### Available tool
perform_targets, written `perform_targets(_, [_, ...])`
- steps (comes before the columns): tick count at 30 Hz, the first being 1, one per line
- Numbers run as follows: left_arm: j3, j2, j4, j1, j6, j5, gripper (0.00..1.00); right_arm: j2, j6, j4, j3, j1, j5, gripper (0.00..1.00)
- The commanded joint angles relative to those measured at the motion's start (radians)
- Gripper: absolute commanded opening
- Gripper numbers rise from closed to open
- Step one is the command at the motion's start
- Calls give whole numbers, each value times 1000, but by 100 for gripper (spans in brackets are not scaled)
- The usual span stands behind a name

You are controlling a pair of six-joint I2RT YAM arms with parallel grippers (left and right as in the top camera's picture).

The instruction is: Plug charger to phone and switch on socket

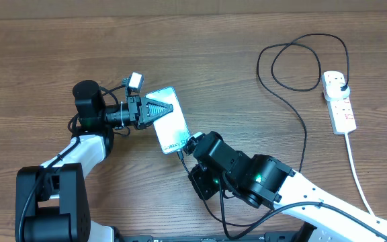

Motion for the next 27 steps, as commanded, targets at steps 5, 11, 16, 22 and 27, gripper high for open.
perform_targets(5, [13, -1, 5, -6, 26, 26, 4, 1, 8, 35, 10, -1, -40, 35])
perform_targets(11, [14, -1, 5, -6, 10, 19, 4, 12, 29, 77, 9, -1, -8, 36])
perform_targets(16, [13, -1, 5, -6, 7, 20, 4, 58, 28, 97, 8, -1, 73, 36])
perform_targets(22, [13, -1, 5, -6, 7, 22, 4, 114, 29, 132, 8, -1, 81, 15])
perform_targets(27, [13, -1, 5, -6, 7, 32, 4, 109, 32, 190, 12, -1, 80, 4])
